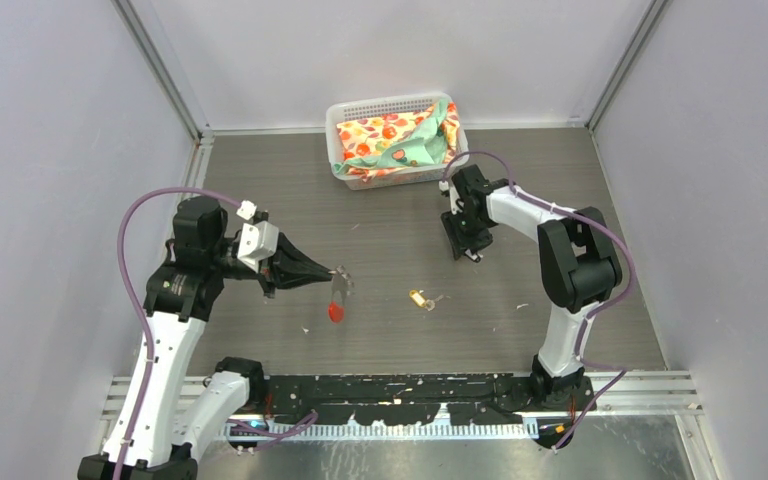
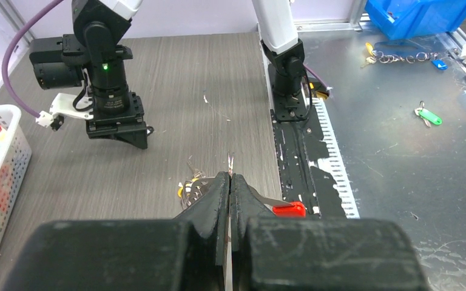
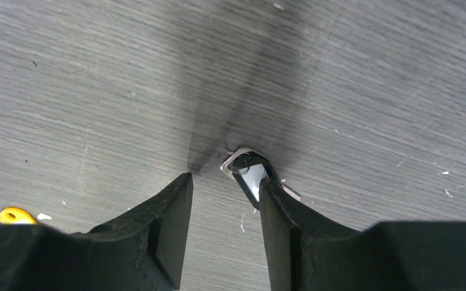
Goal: Put the keys on the keyring
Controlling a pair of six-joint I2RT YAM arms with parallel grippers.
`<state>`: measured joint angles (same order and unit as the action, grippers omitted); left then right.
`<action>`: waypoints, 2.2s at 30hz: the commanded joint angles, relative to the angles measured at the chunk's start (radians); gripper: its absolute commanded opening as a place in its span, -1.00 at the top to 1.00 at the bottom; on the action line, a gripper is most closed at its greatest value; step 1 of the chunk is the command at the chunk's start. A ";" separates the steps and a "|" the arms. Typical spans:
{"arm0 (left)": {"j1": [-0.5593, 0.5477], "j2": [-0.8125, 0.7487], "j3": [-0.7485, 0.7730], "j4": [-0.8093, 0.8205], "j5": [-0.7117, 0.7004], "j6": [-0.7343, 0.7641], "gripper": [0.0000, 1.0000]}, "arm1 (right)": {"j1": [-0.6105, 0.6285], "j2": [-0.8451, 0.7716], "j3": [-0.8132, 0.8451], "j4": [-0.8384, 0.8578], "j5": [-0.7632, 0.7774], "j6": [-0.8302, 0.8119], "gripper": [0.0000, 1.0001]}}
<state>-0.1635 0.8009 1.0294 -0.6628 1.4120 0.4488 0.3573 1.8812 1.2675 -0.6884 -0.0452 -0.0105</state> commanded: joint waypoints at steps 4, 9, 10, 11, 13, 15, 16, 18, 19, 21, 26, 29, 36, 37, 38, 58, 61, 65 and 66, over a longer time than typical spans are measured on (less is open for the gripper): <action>-0.001 -0.008 0.048 0.018 0.001 -0.010 0.99 | 0.001 -0.012 0.017 0.090 0.022 0.005 0.18; -0.001 -0.005 0.049 0.020 0.001 -0.010 0.99 | 0.001 -0.014 0.036 0.116 -0.019 0.049 0.39; -0.001 -0.006 0.049 0.020 0.001 -0.009 0.99 | 0.002 -0.008 0.044 0.117 -0.021 0.056 0.45; -0.001 -0.007 0.049 0.019 0.000 -0.010 0.99 | 0.002 -0.006 0.049 0.117 -0.022 0.065 0.51; -0.001 -0.010 0.047 0.020 -0.002 -0.009 0.99 | 0.001 -0.002 0.057 0.120 -0.027 0.078 0.63; -0.001 -0.014 0.044 0.018 -0.003 -0.009 0.99 | 0.001 -0.001 0.061 0.122 -0.032 0.091 0.74; -0.001 -0.015 0.042 0.016 -0.004 -0.010 0.99 | 0.000 -0.004 0.060 0.126 -0.036 0.103 0.78; -0.001 -0.018 0.038 0.016 -0.005 -0.009 0.99 | 0.002 -0.007 0.059 0.134 -0.052 0.124 0.87; -0.001 -0.019 0.037 0.017 -0.005 -0.009 1.00 | 0.001 -0.010 0.058 0.142 -0.065 0.137 0.94; -0.001 -0.015 0.038 0.020 -0.004 -0.009 0.99 | 0.003 -0.021 0.053 0.168 -0.101 0.171 0.97; -0.001 -0.017 0.037 0.019 -0.003 -0.010 0.99 | 0.038 -0.028 0.050 0.227 -0.167 0.245 0.98; -0.001 -0.021 0.033 0.020 -0.005 -0.009 1.00 | 0.074 -0.023 0.057 0.274 -0.214 0.294 0.98; -0.001 -0.028 0.029 0.007 -0.010 -0.001 0.99 | 0.180 -0.016 0.082 0.283 -0.257 0.292 0.98; -0.001 -0.028 0.028 0.000 -0.010 0.007 0.99 | 0.194 -0.034 0.066 0.288 -0.268 0.274 0.98; -0.001 -0.028 0.027 -0.008 -0.008 0.017 0.99 | 0.205 -0.061 0.045 0.300 -0.283 0.242 0.98; -0.001 -0.105 -0.072 -0.009 0.058 0.041 0.99 | 0.454 -0.250 -0.231 0.513 -0.604 0.050 0.98; -0.001 -0.112 -0.077 -0.009 0.057 0.042 0.99 | 0.476 -0.223 -0.254 0.528 -0.572 0.072 0.94; -0.001 -0.109 -0.071 -0.011 0.058 0.035 1.00 | 0.479 -0.255 -0.300 0.529 -0.381 0.104 0.80; -0.001 -0.108 -0.068 -0.012 0.060 0.034 0.99 | 0.479 -0.281 -0.325 0.557 -0.332 0.119 0.67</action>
<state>-0.1635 0.6968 0.9543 -0.6743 1.4368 0.4839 0.8375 1.6676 0.9913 -0.2020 -0.5617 0.0681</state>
